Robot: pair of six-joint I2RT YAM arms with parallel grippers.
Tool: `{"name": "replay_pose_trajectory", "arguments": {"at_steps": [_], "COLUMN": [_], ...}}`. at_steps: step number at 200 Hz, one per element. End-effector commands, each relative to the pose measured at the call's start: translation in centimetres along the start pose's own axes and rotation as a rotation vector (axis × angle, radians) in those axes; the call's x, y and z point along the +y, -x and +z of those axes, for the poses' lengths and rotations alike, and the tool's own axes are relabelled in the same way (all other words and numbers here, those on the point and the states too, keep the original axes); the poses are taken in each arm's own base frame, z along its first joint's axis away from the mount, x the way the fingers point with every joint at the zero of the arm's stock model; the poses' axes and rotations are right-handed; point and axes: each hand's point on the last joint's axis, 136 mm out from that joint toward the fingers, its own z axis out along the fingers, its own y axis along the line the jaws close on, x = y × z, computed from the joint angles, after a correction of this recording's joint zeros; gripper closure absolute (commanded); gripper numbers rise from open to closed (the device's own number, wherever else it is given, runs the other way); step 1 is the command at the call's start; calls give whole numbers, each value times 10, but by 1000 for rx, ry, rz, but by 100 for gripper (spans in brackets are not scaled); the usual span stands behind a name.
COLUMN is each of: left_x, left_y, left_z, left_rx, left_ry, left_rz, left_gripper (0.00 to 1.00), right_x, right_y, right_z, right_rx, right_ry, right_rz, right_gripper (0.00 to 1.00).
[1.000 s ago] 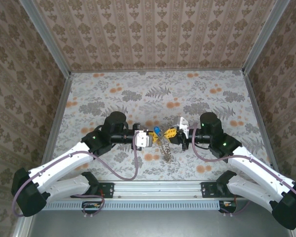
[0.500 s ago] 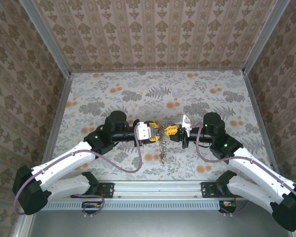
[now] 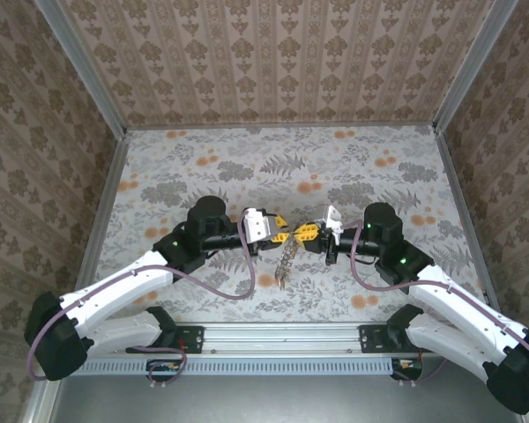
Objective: Put the keys on the keyring
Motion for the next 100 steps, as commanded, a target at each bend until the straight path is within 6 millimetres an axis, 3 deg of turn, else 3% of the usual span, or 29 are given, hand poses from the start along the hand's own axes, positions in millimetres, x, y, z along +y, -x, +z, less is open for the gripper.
{"name": "replay_pose_trajectory", "arguments": {"at_steps": [1, 47, 100], "left_x": [1, -7, -2], "left_y": [-10, -22, -7], "left_z": [2, 6, 10], "left_rx": [39, 102, 49], "left_ry": [9, -47, -44], "left_rz": [-30, -36, -34], "left_gripper": [74, 80, 80], "right_x": [1, 0, 2], "right_y": [21, 19, 15], "right_z": [-6, -5, -2], "right_rx": [-80, -72, -43], "right_ry": [-10, -11, -4], "right_rz": [-48, -52, -68], "right_gripper": [100, 100, 100]}}
